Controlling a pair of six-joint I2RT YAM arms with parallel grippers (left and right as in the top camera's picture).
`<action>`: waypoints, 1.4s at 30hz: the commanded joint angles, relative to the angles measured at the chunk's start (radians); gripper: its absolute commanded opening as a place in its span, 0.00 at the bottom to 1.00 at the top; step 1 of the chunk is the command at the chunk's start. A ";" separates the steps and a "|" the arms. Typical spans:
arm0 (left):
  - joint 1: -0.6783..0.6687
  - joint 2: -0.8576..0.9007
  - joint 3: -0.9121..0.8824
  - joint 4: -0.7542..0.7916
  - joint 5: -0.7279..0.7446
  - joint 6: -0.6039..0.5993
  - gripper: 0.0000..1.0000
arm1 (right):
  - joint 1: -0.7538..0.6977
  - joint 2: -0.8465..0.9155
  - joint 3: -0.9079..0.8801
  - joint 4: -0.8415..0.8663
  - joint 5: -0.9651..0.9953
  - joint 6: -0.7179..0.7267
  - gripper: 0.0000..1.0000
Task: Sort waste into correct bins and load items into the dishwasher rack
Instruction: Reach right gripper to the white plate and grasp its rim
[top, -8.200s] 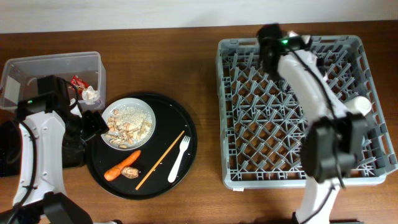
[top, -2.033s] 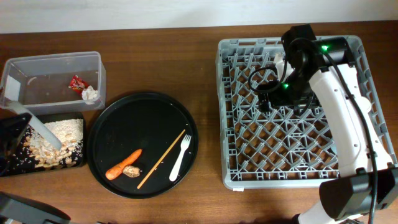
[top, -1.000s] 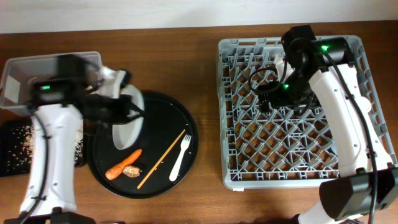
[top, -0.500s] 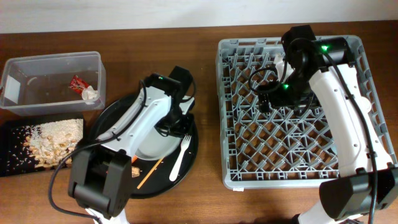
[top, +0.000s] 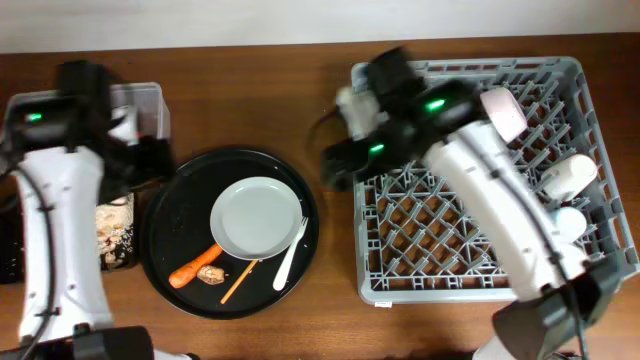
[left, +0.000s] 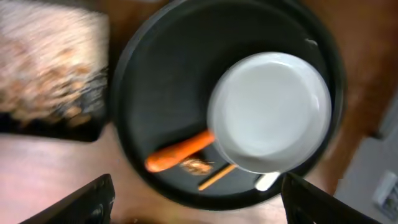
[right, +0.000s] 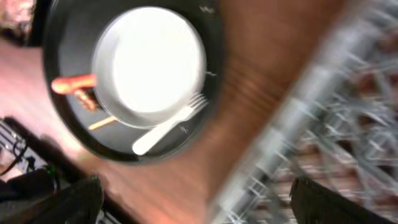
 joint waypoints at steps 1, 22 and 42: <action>0.101 -0.001 -0.010 -0.004 0.023 -0.016 0.85 | 0.148 0.107 0.002 0.066 0.087 0.106 0.99; 0.109 -0.001 -0.011 0.004 0.025 -0.016 0.86 | 0.245 0.527 -0.005 0.224 0.111 0.436 0.39; 0.109 -0.001 -0.011 0.005 0.025 -0.016 0.86 | -0.079 0.314 0.687 -0.264 1.123 0.262 0.04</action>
